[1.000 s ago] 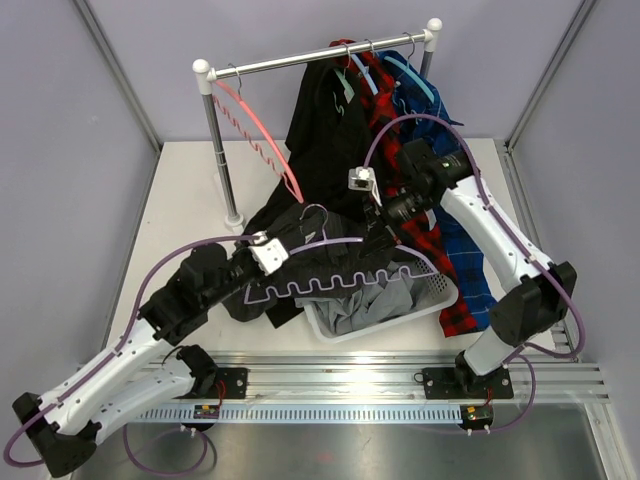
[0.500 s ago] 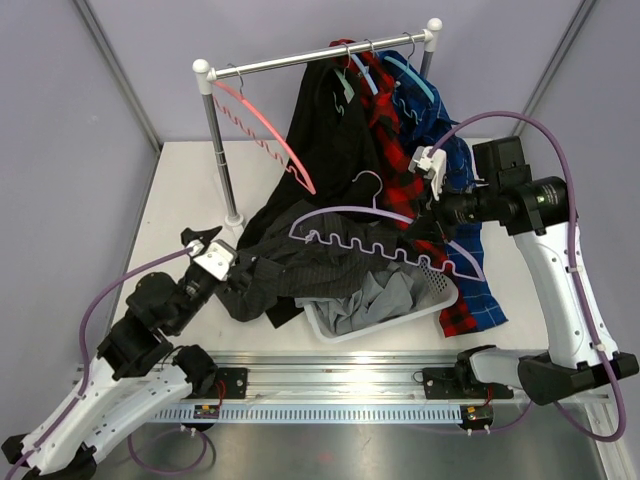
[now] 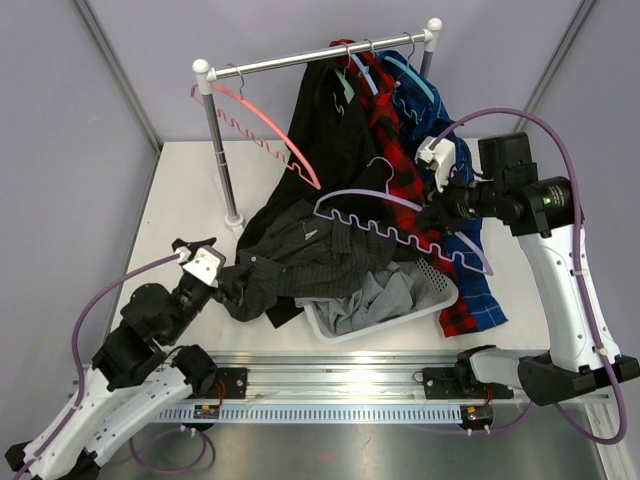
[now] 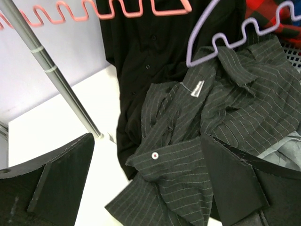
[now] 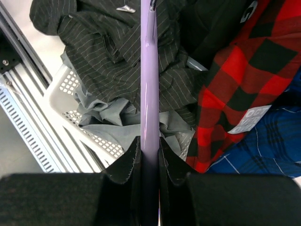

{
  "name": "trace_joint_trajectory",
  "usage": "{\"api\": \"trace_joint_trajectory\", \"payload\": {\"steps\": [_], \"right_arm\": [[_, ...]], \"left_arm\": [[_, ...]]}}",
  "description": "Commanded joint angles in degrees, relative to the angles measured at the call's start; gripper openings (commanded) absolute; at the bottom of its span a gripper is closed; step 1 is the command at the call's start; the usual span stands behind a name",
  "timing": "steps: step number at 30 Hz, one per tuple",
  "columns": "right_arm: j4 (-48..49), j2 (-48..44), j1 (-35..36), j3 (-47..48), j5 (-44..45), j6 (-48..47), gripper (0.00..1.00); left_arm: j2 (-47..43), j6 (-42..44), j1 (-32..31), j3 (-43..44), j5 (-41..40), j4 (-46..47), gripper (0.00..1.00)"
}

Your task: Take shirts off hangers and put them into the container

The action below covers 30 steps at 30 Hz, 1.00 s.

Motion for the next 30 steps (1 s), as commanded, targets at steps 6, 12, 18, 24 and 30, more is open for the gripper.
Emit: {"api": "trace_joint_trajectory", "payload": {"steps": [6, 12, 18, 24, 30], "right_arm": [[8.1, 4.0, -0.2, 7.5, 3.3, 6.6, 0.00], [10.2, 10.0, -0.2, 12.9, 4.0, 7.8, 0.00], [12.2, 14.6, 0.7, 17.2, 1.1, 7.8, 0.00], [14.6, 21.1, 6.6, 25.8, 5.4, 9.1, 0.00], [23.3, 30.3, 12.4, 35.5, 15.0, 14.1, 0.00]], "left_arm": [[-0.8, -4.6, 0.0, -2.9, -1.1, 1.9, 0.99], [-2.4, -5.3, 0.0, -3.7, -1.1, 1.7, 0.99], [-3.1, -5.6, 0.0, -4.9, -1.1, 2.1, 0.99], [-3.0, -6.3, 0.0, -5.9, -1.1, 2.8, 0.99], [-3.0, -6.5, 0.0, -6.1, -1.5, 2.4, 0.99]]}}
